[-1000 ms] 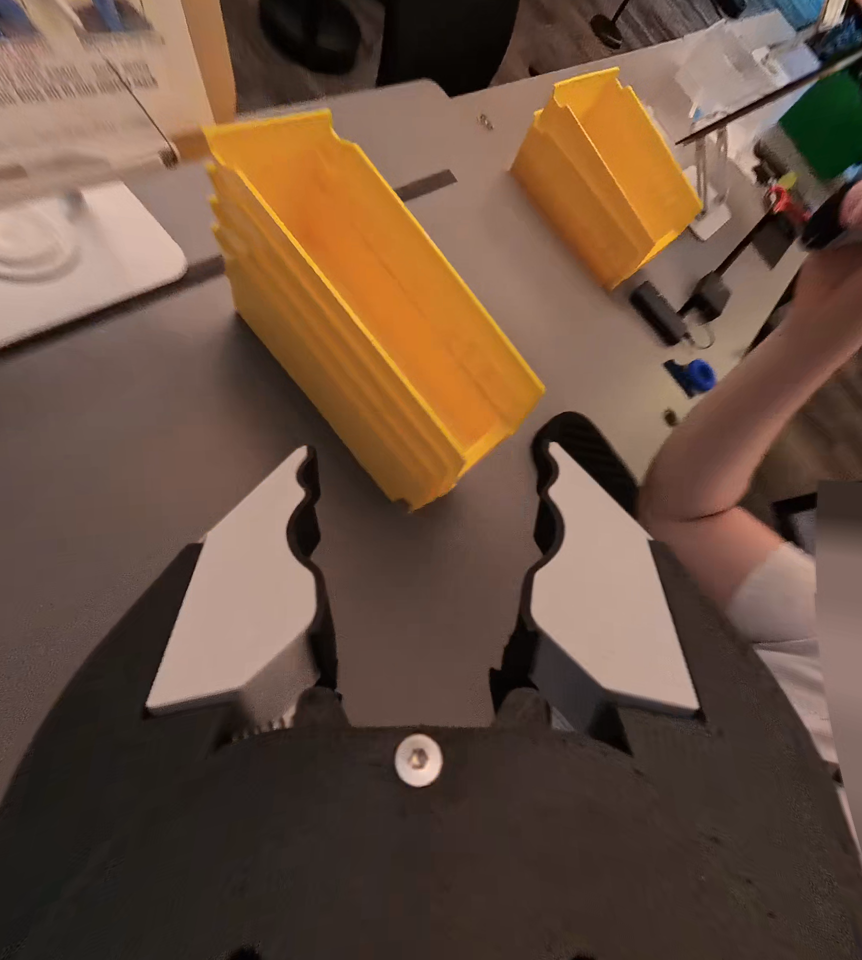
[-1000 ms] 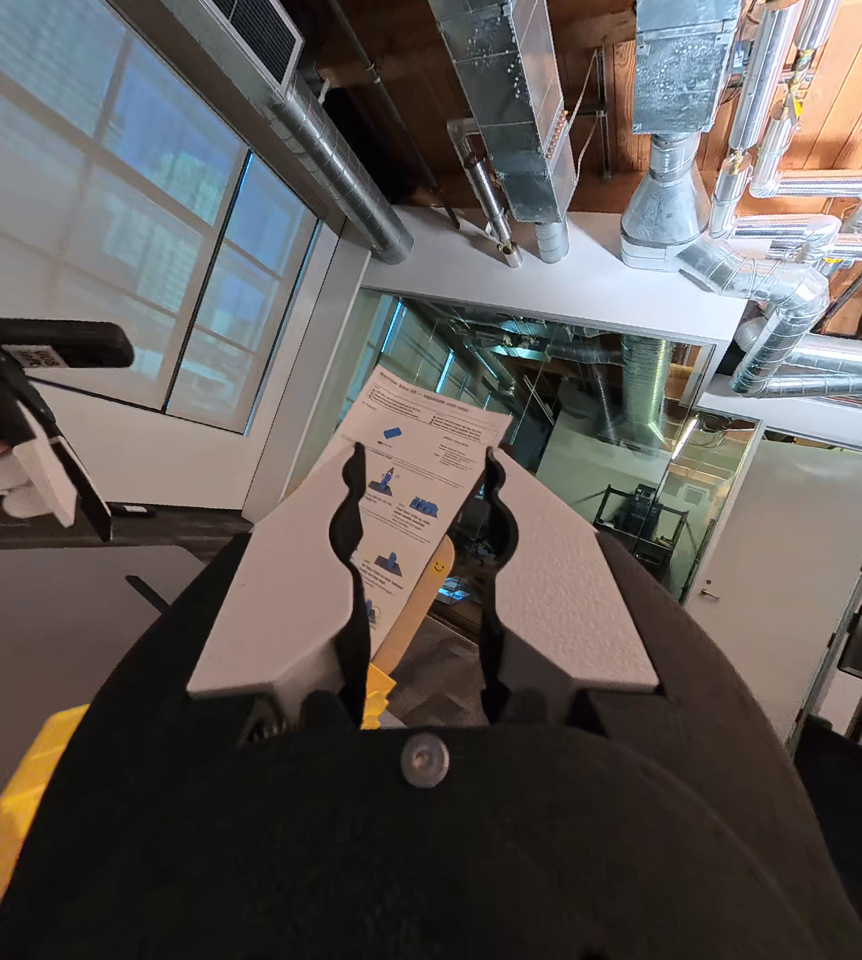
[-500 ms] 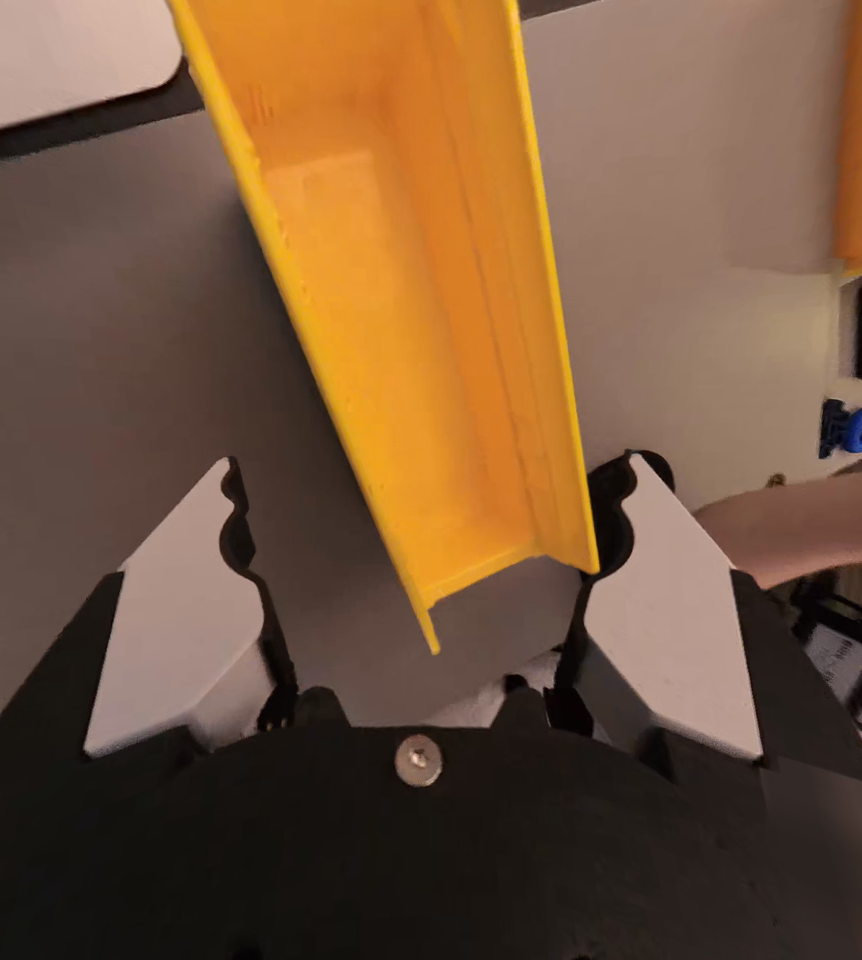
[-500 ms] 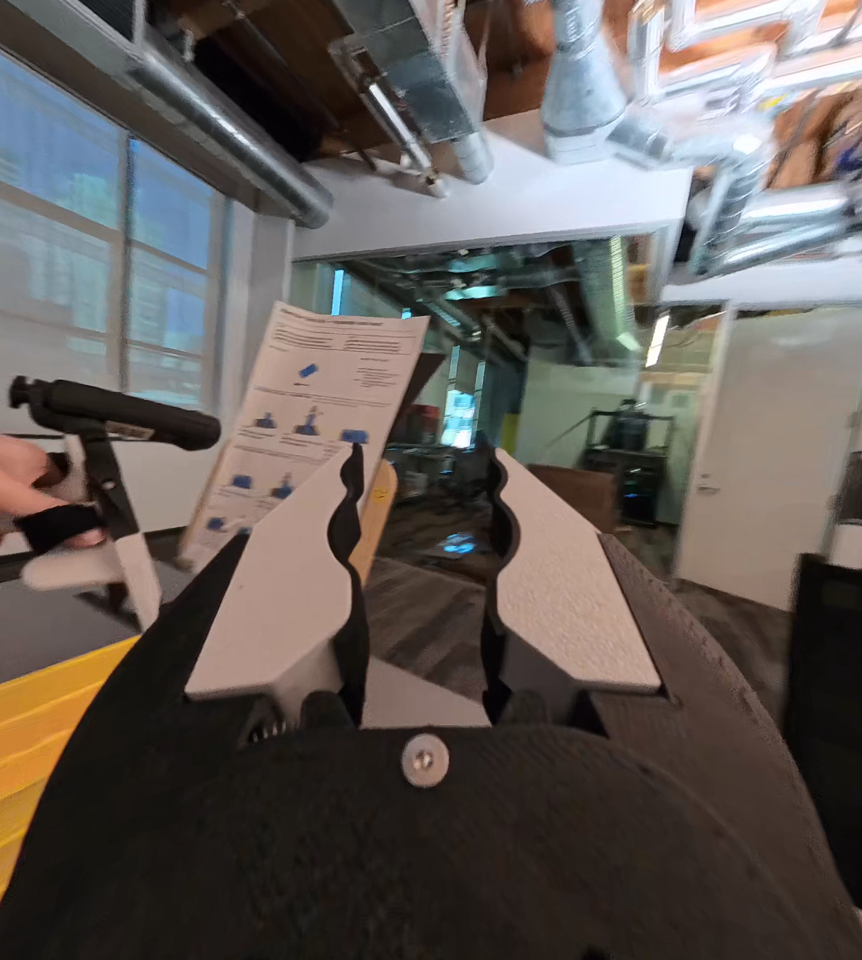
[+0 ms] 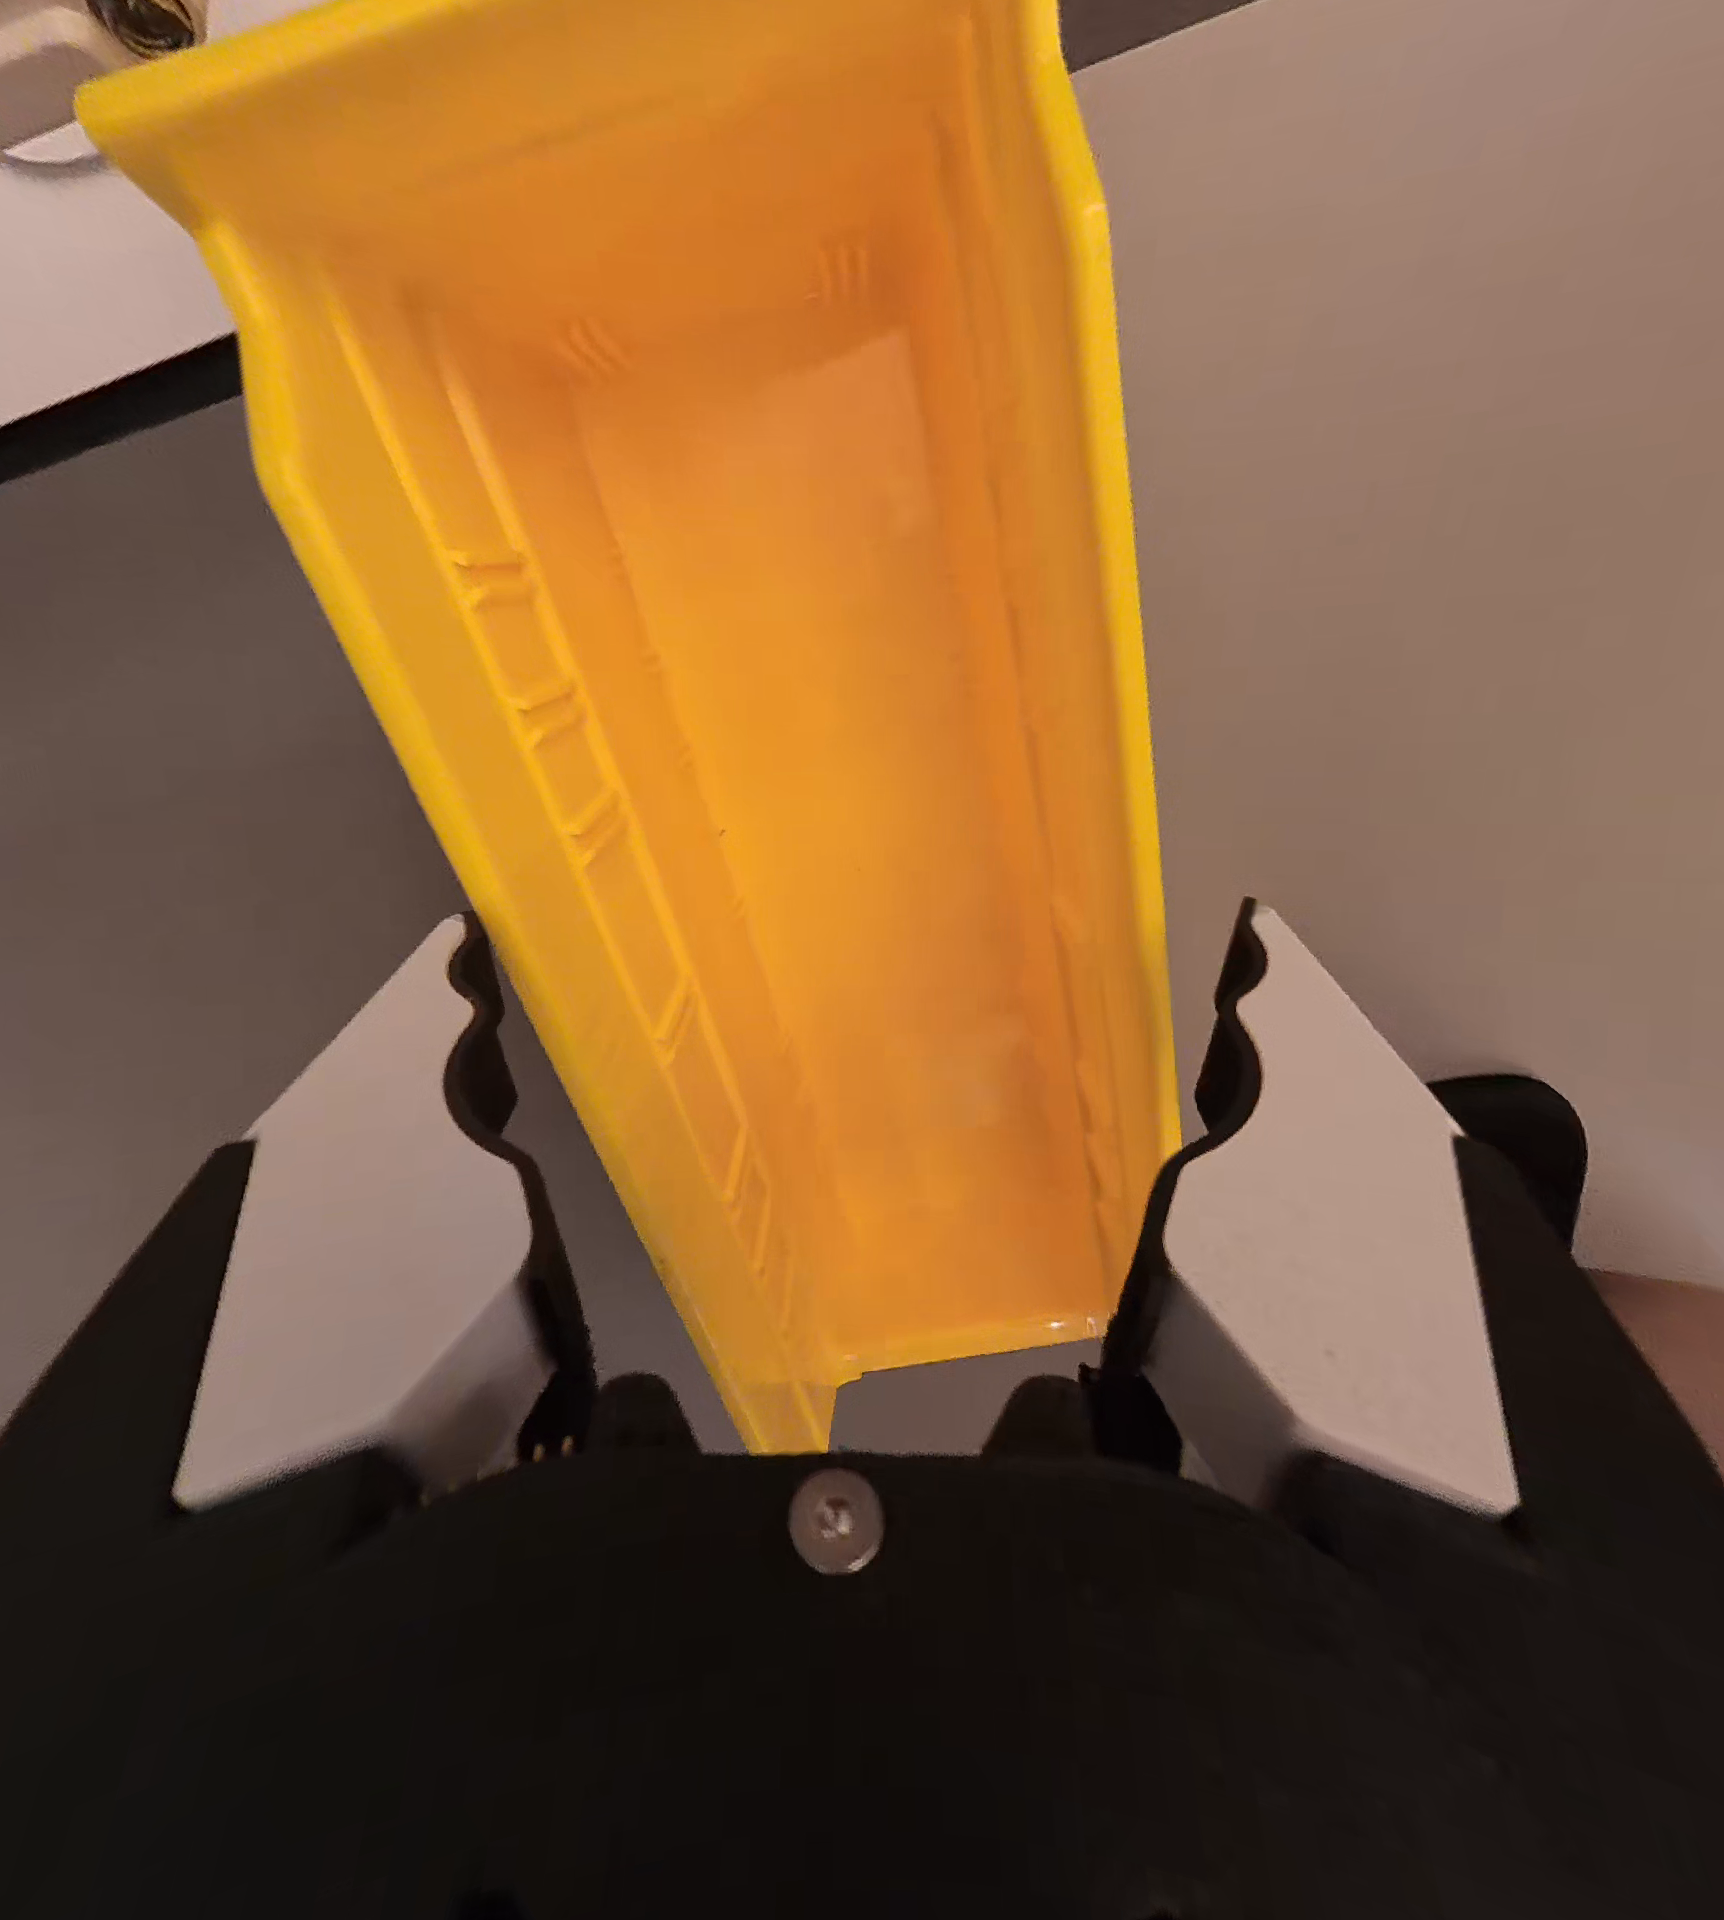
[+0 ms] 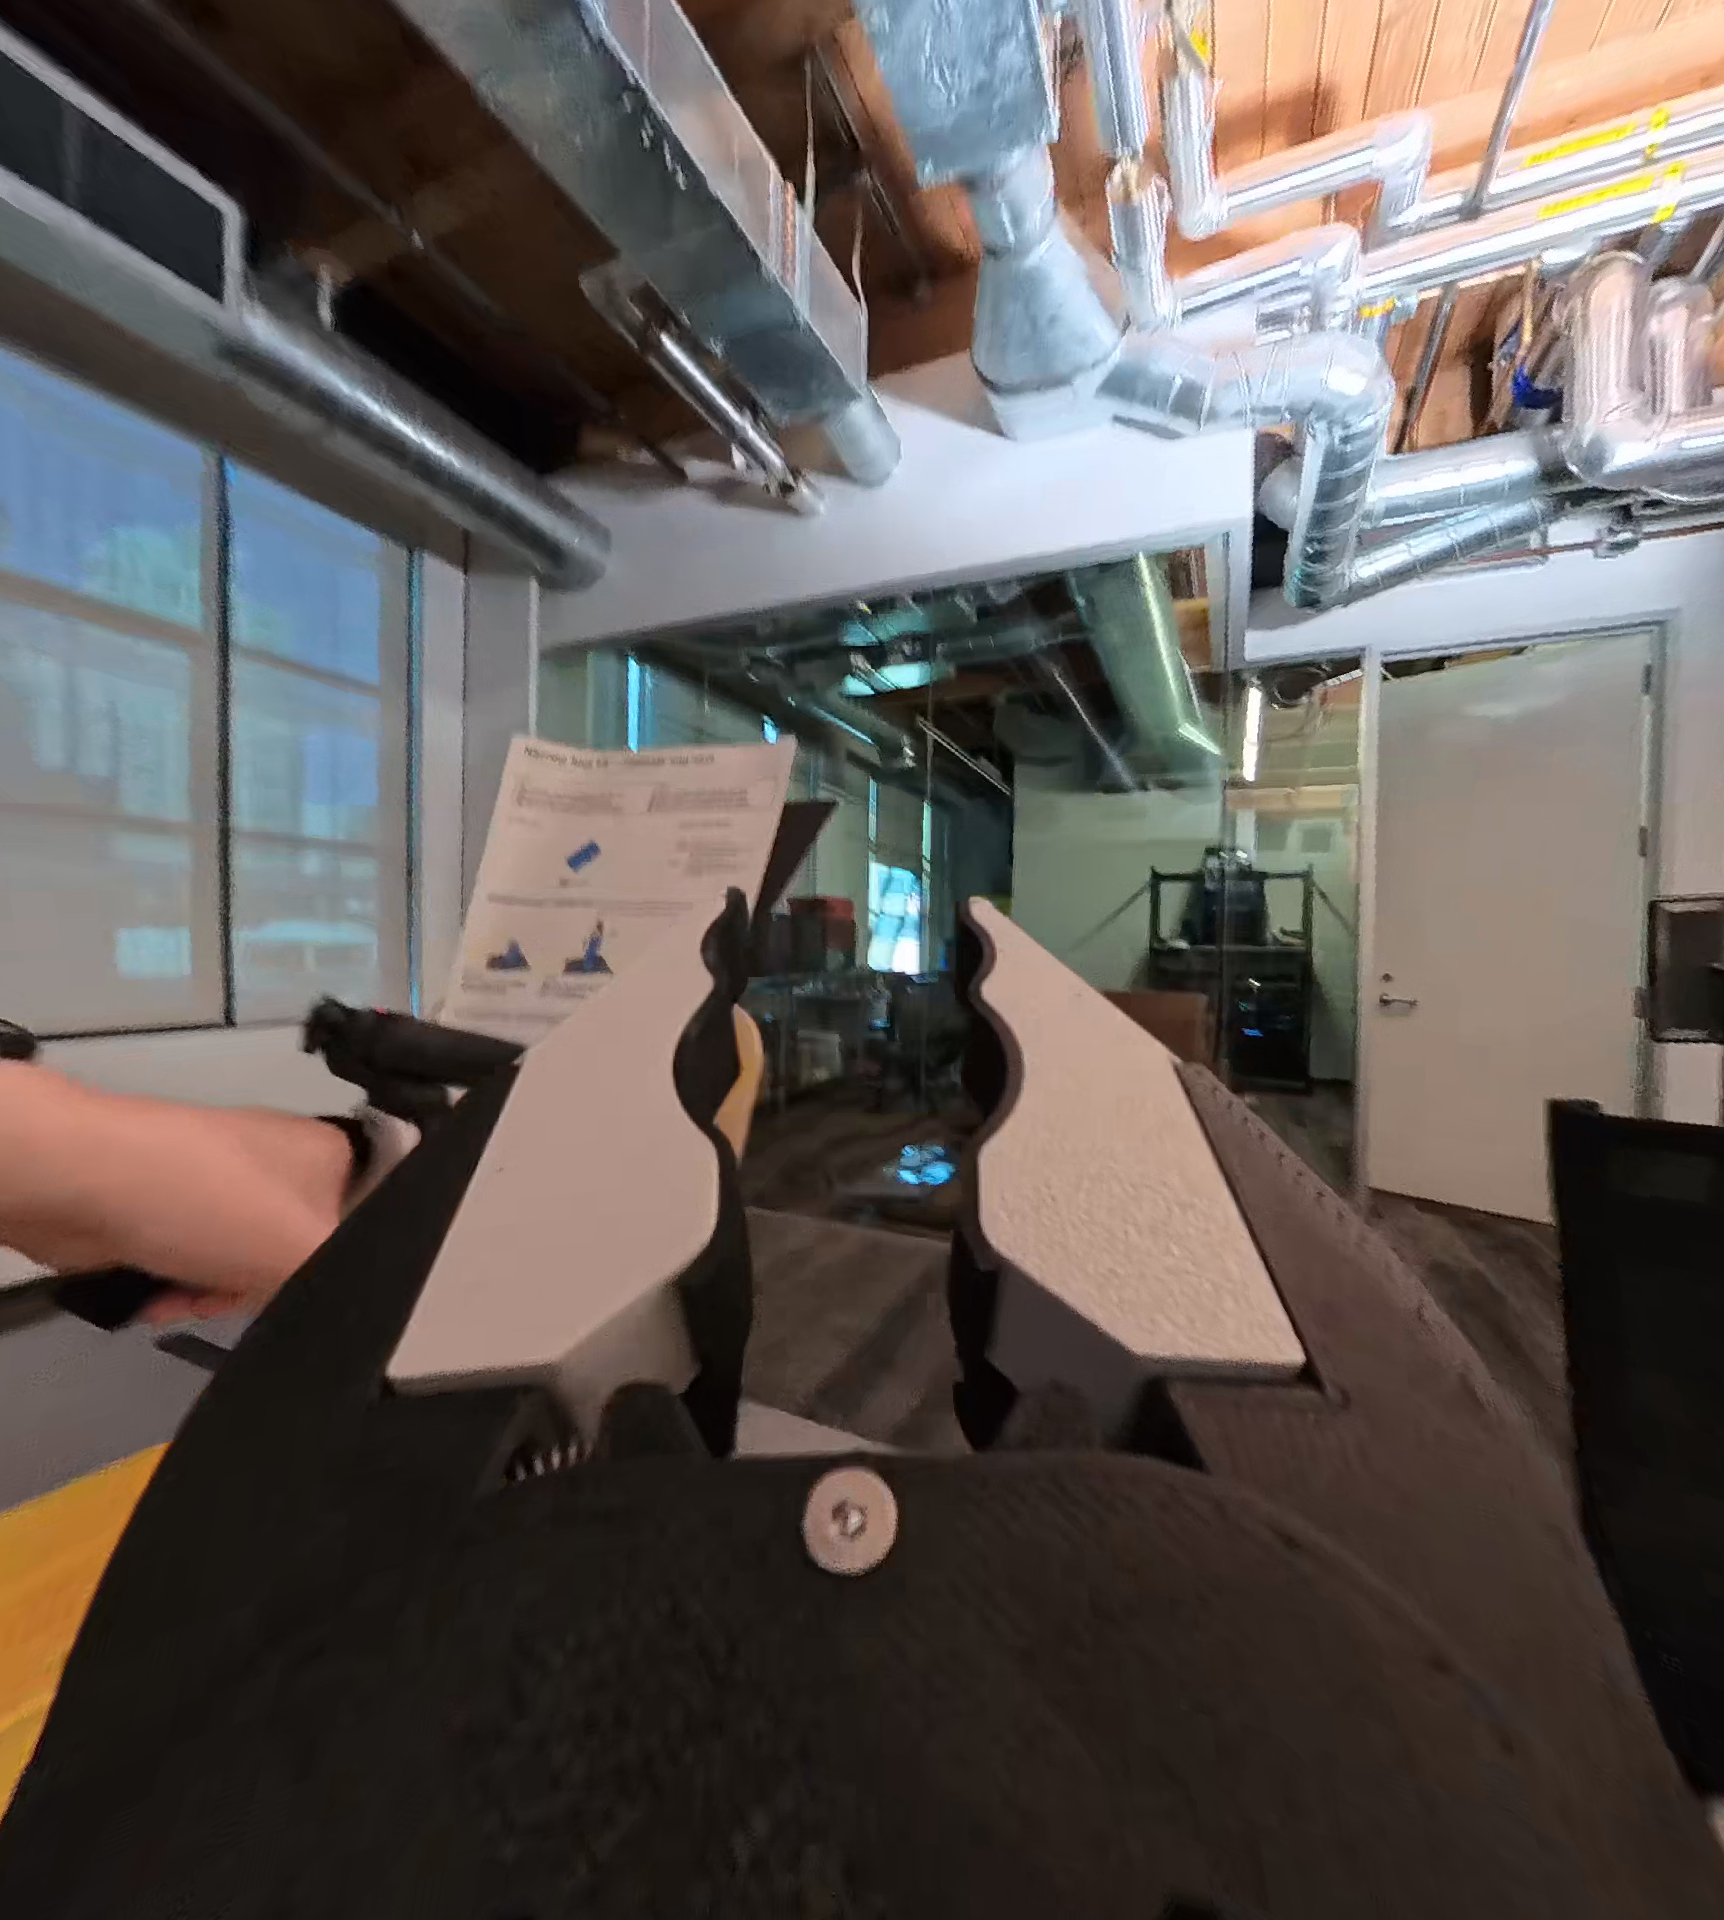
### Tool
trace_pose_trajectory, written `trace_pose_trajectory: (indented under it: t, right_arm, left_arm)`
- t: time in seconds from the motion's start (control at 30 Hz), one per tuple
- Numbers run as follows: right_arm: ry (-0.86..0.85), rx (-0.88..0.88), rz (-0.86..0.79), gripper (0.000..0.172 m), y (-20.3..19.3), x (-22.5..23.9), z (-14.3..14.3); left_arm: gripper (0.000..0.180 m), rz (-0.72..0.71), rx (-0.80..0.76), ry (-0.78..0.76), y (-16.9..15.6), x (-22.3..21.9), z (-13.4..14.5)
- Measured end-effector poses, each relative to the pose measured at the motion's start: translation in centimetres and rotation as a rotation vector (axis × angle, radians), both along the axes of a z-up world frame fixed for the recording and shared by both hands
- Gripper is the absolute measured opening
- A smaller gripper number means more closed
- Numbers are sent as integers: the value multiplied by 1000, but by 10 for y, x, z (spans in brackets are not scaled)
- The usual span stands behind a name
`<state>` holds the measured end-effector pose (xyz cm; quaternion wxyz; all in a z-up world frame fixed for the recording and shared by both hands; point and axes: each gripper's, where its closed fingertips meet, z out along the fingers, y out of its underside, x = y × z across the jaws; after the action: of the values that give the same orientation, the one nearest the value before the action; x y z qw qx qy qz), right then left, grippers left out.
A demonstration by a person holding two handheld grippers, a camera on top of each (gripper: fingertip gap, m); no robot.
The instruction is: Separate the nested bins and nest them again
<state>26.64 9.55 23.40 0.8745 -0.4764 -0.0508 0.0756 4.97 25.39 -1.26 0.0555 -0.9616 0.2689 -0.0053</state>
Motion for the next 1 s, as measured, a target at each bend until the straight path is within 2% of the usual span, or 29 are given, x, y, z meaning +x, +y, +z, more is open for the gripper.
trace_pose_trajectory:
  t: [0.07,0.3,0.47,1.0]
  right_arm:
    - [17,17,43,39,-4,-3,3]
    - [23,-52,26,37,8,4,-8]
    - [46,-71,78,37,14,-1,-12]
    - [14,-112,132,37,23,-21,-16]
  left_arm:
    - [137,13,-1,19,0,-2,-4]
    - [139,21,-40,87,-6,-9,-18]
    - [130,21,-70,65,-6,-9,-14]
    - [119,32,-117,117,-10,-11,-8]
